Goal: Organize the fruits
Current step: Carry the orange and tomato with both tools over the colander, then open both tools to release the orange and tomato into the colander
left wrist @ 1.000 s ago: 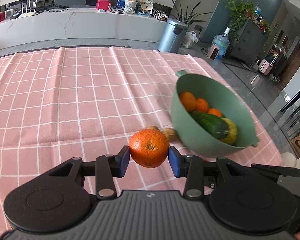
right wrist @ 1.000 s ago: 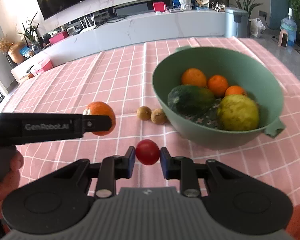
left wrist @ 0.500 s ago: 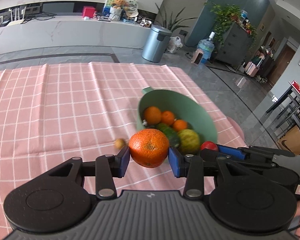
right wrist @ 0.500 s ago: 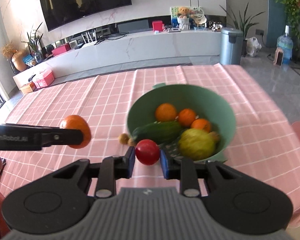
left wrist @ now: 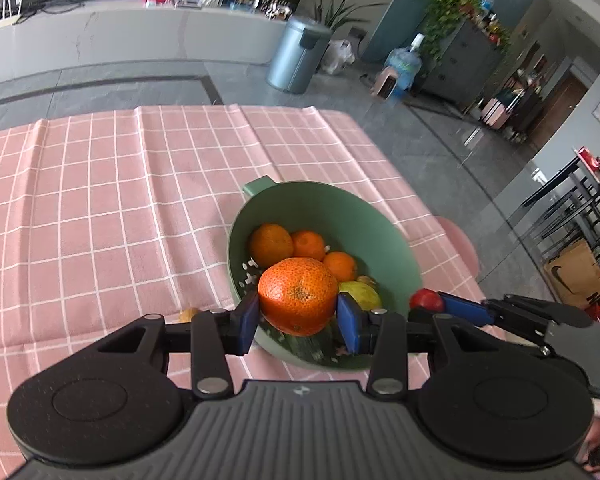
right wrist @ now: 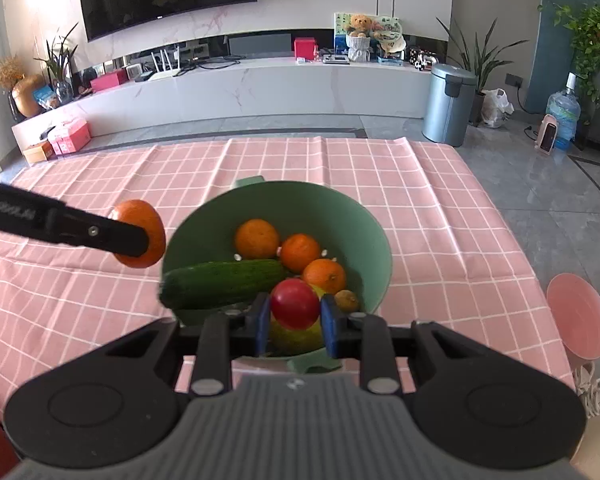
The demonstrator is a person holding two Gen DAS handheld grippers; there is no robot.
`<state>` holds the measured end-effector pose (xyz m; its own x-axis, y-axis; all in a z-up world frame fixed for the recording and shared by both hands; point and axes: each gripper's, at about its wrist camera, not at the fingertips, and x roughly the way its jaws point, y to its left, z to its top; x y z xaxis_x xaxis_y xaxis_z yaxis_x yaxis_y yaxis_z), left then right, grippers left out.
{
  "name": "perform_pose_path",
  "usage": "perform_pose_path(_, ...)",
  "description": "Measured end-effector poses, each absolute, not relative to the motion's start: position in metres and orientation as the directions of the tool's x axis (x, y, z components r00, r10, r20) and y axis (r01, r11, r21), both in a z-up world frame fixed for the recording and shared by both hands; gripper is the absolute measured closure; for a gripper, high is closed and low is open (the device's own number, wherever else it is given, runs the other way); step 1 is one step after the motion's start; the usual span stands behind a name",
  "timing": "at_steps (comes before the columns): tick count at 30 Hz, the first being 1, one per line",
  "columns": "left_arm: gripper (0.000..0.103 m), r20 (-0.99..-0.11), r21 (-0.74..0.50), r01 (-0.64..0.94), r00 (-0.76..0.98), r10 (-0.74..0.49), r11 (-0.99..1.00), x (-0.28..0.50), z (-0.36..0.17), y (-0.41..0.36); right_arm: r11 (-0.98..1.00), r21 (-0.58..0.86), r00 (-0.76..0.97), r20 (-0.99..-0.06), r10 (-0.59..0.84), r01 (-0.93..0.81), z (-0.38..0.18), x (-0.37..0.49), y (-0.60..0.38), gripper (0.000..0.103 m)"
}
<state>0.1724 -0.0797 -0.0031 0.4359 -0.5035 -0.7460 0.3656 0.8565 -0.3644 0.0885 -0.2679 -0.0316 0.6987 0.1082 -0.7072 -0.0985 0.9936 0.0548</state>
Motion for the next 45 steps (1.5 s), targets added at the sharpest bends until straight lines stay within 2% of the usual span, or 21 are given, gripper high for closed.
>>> perform_pose_path(8,0.056,-0.827,-0.310,0.341,0.365,-0.428,0.888,0.211,-0.024,-0.104,0.993,0.062,0.682,-0.722,0.116,-0.103,-0.047,0.116,-0.274,0.080)
perform_pose_path(14,0.056,-0.856,-0.269,0.332,0.348,-0.382,0.904,0.222,-0.034,-0.117,0.991,0.054,0.670,-0.732,0.124,-0.124,-0.059,0.137,-0.274,0.080)
perform_pose_path(27,0.054,-0.857,-0.224,0.326,0.384,-0.345,0.919,0.222,-0.038,-0.121,0.985,-0.028,0.663,-0.743,0.093,-0.170,-0.072,0.180,-0.267,0.080)
perform_pose_path(29,0.045,-0.853,-0.220,0.334,0.390,-0.347,0.916,0.220,-0.037,-0.121,0.984,-0.037,0.660,-0.746,0.089,-0.174,-0.074,0.185,-0.266,0.080)
perform_pose_path(31,0.044,-0.848,-0.227,0.342,0.391,-0.358,0.912,0.219,-0.035,-0.120,0.983,-0.044,0.656,-0.750,0.084,-0.176,-0.076,0.190,-0.265,0.080)
perform_pose_path(37,0.044,-0.812,-0.251,0.354,0.429,-0.395,0.901,0.205,-0.019,-0.111,0.985,-0.054,0.652,-0.755,0.067,-0.163,-0.079,0.202,-0.264,0.080)
perform_pose_path(45,0.044,-0.799,-0.253,0.311,0.467,-0.379,0.916,0.189,-0.007,-0.091,0.987,-0.066,0.636,-0.771,0.041,-0.144,-0.086,0.217,-0.261,0.080)
